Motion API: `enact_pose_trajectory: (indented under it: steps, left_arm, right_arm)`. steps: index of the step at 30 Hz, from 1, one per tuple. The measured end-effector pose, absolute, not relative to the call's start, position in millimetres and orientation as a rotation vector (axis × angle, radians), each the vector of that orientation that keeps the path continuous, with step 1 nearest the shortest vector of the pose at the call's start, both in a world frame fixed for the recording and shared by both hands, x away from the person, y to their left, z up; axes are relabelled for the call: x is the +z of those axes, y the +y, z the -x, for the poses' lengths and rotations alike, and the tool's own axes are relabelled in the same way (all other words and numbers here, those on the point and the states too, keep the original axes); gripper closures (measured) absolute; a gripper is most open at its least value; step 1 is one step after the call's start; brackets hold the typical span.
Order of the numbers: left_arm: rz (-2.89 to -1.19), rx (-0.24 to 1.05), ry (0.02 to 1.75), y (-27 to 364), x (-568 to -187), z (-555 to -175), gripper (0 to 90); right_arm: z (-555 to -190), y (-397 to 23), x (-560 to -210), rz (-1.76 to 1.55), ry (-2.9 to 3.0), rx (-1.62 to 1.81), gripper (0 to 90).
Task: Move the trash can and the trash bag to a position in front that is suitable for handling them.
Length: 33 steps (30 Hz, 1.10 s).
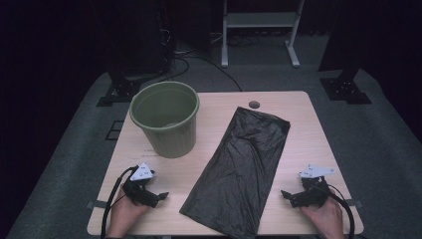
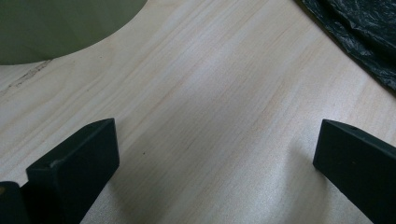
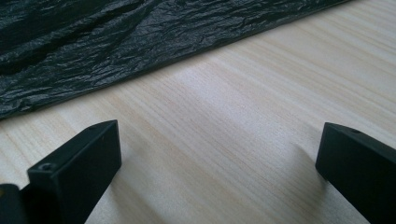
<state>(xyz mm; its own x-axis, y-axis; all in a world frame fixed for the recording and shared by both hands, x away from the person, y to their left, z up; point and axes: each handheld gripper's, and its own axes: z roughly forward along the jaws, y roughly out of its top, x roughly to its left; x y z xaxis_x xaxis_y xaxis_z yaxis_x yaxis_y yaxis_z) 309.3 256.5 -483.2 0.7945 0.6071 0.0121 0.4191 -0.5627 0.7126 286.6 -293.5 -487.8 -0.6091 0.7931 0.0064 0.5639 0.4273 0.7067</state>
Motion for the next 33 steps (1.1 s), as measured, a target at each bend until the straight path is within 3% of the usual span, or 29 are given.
enact_pose_trajectory:
  steps: [11,33]
  left_arm:
    - [-2.25,0.333,0.756,256,-483,-309,0.0]
    - [-2.248,0.334,0.76,256,-483,-309,0.0]
  right_arm:
    - [-283,-283,-475,-1.14,2.358,1.063,0.0]
    - [-303,-241,-478,-1.057,2.462,1.151,20.7]
